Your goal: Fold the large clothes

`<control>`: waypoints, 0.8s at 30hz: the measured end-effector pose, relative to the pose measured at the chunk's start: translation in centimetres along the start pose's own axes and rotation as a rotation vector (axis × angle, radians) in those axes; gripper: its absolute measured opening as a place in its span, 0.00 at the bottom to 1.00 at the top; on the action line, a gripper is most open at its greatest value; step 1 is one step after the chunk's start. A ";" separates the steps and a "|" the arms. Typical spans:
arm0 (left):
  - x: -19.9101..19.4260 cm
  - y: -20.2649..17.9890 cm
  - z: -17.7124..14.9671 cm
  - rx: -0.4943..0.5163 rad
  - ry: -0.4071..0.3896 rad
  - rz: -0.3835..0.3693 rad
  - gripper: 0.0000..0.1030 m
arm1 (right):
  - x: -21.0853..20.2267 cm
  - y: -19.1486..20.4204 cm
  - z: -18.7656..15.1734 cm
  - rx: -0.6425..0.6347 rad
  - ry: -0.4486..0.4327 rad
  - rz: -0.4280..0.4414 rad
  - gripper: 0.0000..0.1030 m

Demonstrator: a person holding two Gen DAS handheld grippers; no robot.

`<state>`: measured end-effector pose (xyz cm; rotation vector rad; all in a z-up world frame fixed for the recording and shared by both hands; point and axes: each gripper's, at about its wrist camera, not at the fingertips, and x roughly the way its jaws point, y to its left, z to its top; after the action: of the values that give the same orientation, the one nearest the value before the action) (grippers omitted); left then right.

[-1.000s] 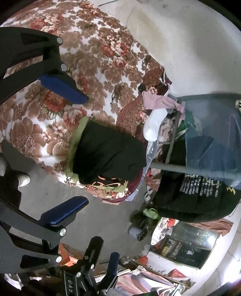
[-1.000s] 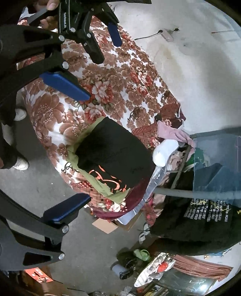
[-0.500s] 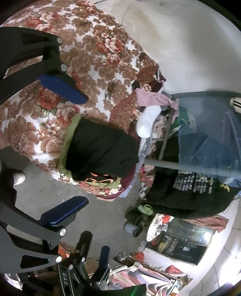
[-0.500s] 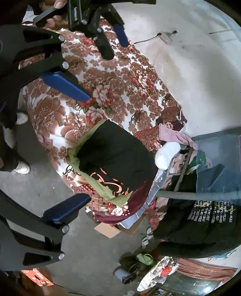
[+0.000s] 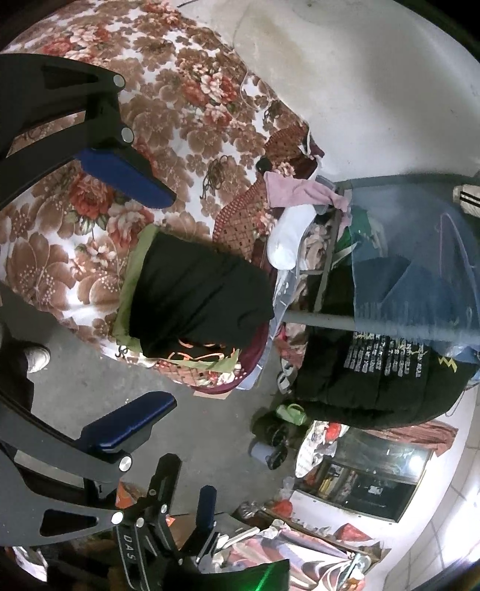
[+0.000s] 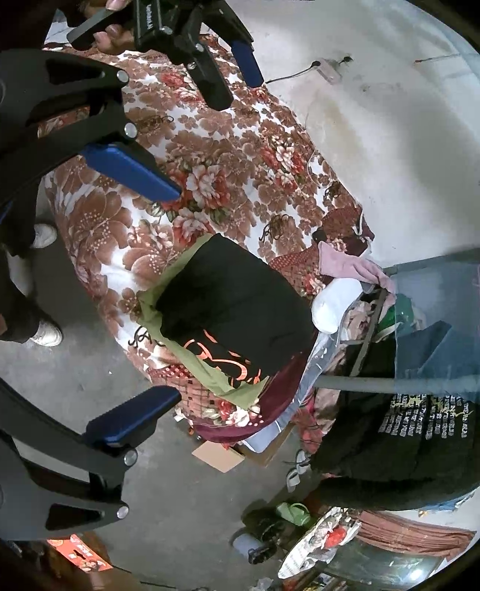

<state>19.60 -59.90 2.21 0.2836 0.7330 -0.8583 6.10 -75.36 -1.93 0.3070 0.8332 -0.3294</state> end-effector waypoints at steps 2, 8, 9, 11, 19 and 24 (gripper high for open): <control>0.1 0.0 0.1 0.001 0.002 0.009 0.95 | 0.1 -0.1 0.0 0.001 0.008 -0.001 0.95; 0.2 0.0 0.4 0.002 0.003 -0.001 0.95 | 0.1 -0.2 0.0 -0.001 0.009 -0.003 0.95; 0.2 0.0 0.4 0.005 0.003 -0.003 0.95 | 0.0 -0.3 -0.1 -0.002 0.006 -0.005 0.95; 0.3 0.0 0.5 0.006 0.004 0.000 0.95 | 0.0 -0.3 -0.1 0.000 0.005 -0.006 0.95; 0.1 0.2 0.4 -0.001 0.007 -0.030 0.95 | 0.0 -0.4 0.0 -0.001 0.010 -0.007 0.95; 0.0 0.1 0.4 -0.002 0.007 -0.042 0.95 | -0.3 -0.6 0.0 -0.003 0.012 -0.011 0.95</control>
<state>19.86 -59.98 2.47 0.2702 0.7486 -0.8969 5.70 -75.84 -1.77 0.3022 0.8472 -0.3371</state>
